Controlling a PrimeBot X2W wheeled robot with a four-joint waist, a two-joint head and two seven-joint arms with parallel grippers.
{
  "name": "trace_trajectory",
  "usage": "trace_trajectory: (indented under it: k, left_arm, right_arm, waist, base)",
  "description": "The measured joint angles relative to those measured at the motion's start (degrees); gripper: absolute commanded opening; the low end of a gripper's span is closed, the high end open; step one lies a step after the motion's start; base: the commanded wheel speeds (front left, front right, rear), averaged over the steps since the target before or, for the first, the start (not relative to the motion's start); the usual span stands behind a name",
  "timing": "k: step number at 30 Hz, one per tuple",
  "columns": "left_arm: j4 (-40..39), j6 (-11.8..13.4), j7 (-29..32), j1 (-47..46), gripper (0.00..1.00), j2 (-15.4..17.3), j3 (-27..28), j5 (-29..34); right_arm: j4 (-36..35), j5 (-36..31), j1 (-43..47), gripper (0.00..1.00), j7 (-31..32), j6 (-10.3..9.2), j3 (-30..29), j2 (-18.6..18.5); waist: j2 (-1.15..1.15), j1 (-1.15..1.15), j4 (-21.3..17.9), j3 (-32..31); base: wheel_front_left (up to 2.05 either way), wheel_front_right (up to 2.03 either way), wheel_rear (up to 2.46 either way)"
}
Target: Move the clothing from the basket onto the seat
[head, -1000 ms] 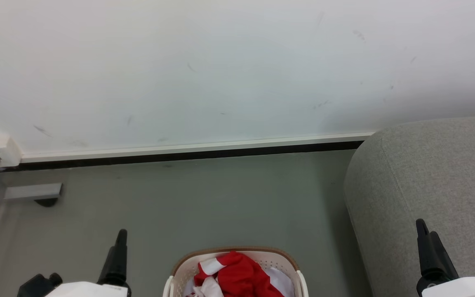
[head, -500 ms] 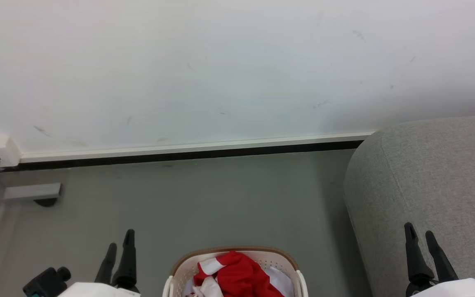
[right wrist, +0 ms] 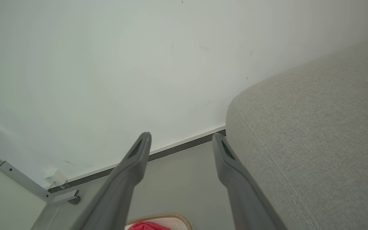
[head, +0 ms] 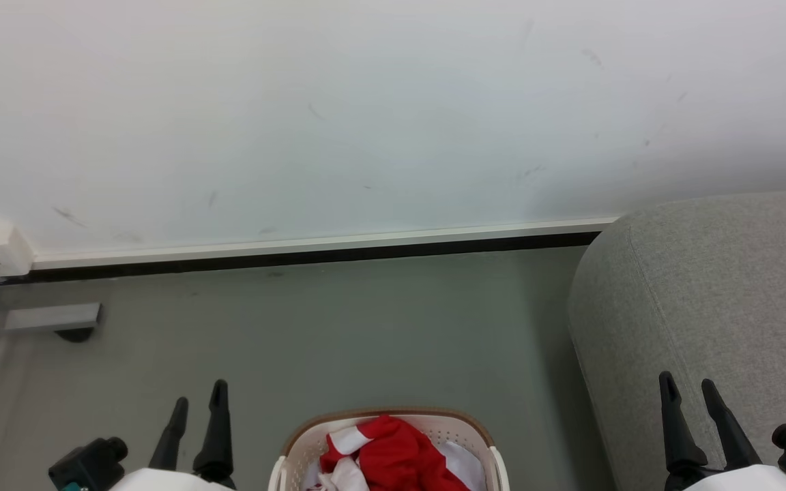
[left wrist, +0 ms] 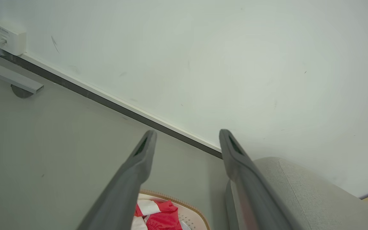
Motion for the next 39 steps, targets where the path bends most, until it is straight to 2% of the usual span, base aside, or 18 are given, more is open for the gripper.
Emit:
trace_trajectory:
  k: [11, 28, 39]
  left_arm:
    - [-0.58, 0.9, -1.56, 0.82, 1.0, 0.32, -0.52, 7.11]
    - [-0.85, 0.97, -4.05, 1.75, 1.0, 0.76, -1.01, 16.78]
    - [-0.11, -0.13, -5.43, 2.11, 1.0, 0.67, -0.23, 21.16]
  right_arm:
    - [0.24, -6.66, 0.37, 1.0, -1.74, 0.0, 0.36, -0.01]
    - [0.71, -15.94, 1.01, 1.0, -4.04, 0.0, -0.79, 0.09]
    - [1.08, -19.63, 1.09, 1.0, -5.5, 0.0, -1.76, 0.49]
  waist:
    - [0.0, 0.01, 0.06, -0.04]
    - [0.0, 0.01, -0.1, -0.01]
    - [0.0, 0.0, -0.34, 0.14]
  base:
    - [0.0, 0.0, 0.0]
    - [0.0, 0.0, 0.0]
    - [0.0, 0.0, 0.0]
